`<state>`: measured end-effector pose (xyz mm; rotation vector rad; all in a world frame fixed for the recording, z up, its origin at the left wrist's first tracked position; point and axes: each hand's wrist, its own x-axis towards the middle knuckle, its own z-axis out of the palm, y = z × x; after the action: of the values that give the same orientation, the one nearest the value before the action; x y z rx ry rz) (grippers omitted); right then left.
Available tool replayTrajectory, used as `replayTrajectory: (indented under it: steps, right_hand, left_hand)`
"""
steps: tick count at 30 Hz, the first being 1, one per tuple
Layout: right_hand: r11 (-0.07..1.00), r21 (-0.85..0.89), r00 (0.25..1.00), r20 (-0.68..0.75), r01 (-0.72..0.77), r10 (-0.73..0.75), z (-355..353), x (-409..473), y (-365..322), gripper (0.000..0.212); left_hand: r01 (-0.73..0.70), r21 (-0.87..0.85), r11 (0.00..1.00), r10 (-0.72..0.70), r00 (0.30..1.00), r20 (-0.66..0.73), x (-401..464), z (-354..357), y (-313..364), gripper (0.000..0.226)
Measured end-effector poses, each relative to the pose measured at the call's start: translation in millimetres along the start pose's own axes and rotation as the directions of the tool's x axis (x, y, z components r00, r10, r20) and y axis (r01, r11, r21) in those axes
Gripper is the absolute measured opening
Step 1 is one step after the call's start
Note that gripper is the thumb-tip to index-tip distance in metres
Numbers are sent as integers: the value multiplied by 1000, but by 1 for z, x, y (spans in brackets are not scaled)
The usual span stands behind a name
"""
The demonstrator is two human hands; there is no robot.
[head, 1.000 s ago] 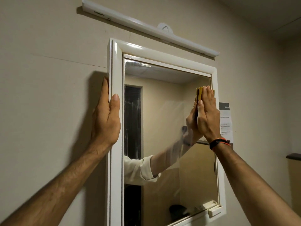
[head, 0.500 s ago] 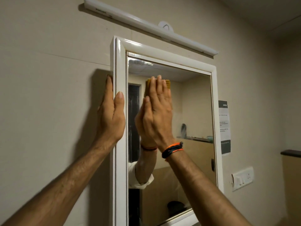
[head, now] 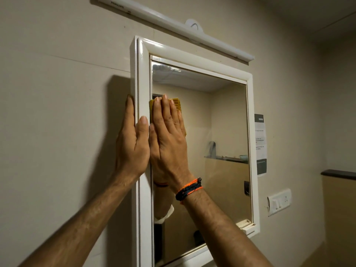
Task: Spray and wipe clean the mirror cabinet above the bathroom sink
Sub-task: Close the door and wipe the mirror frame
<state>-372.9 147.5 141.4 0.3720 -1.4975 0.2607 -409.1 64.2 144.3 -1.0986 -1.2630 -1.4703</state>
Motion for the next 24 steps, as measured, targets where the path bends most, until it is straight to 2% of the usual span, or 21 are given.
replayTrajectory:
  steps: [8, 14, 19, 24]
  right_hand:
    - [1000, -26, 999, 40, 0, 2, -16, -12, 29, 54]
    - [974, -84, 977, 6, -210, 211, -54, -21, 101, 56]
    - [919, -106, 925, -39, -380, 378, -90, -17, 164, 56]
    - [916, -99, 921, -37, -389, 387, -101, -17, 185, 56]
  left_hand:
    - [6, 13, 1000, -6, 1000, -26, -4, 0, 3, 57]
    - [1, -3, 1000, -1, 1000, -28, -5, 1, 0, 56]
    - [-5, 5, 1000, 5, 1000, -27, -4, 0, -1, 56]
    - [-5, 7, 1000, 5, 999, -38, -4, 1, 0, 55]
